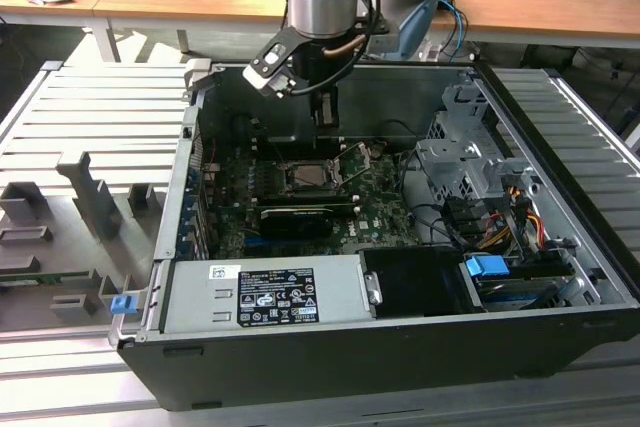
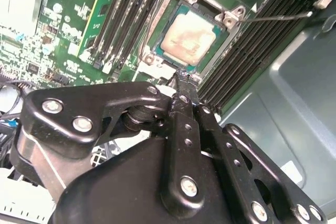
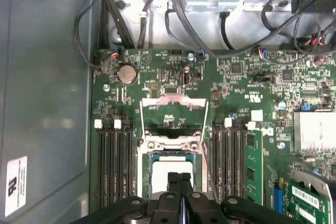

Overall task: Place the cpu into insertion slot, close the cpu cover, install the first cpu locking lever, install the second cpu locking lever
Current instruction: 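Close the cpu cover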

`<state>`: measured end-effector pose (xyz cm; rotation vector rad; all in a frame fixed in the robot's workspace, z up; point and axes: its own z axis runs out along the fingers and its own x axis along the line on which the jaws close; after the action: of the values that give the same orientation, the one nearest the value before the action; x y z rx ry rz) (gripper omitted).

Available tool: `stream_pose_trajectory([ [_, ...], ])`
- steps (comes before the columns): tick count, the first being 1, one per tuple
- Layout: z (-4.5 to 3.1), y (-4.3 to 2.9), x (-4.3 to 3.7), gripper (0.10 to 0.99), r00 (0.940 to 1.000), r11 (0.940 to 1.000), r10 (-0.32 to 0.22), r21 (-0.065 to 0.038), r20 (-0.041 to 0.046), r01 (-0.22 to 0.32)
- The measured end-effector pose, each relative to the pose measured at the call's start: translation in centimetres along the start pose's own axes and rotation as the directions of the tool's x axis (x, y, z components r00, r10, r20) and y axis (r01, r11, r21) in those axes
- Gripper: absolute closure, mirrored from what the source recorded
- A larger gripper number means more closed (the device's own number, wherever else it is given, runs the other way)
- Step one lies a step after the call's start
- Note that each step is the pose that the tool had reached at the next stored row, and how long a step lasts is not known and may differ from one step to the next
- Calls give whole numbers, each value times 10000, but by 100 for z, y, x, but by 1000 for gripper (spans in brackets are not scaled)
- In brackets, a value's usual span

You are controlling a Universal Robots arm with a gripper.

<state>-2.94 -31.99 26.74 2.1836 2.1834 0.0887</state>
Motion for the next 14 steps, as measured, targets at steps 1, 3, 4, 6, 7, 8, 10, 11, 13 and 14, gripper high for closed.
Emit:
stream_pose_trajectory([
  [1,3,44,0,980,10000,10000,1,22,1,-1],
  [3,7,90,0,980,10000,10000,-2,30,1,2],
  [4,10,131,0,980,10000,10000,0,34,1,0],
  [6,26,259,0,980,10000,10000,-7,48,10,7],
  [7,38,349,1,980,10000,10000,-11,55,10,11],
  [8,45,418,2,980,10000,10000,-23,56,11,23],
  [10,50,459,1,980,10000,10000,-27,56,11,27],
  [11,55,495,2,980,10000,10000,-29,56,8,29],
  [13,67,579,3,980,10000,10000,-35,55,7,35],
  [14,96,671,7,980,10000,10000,-56,55,7,56],
])
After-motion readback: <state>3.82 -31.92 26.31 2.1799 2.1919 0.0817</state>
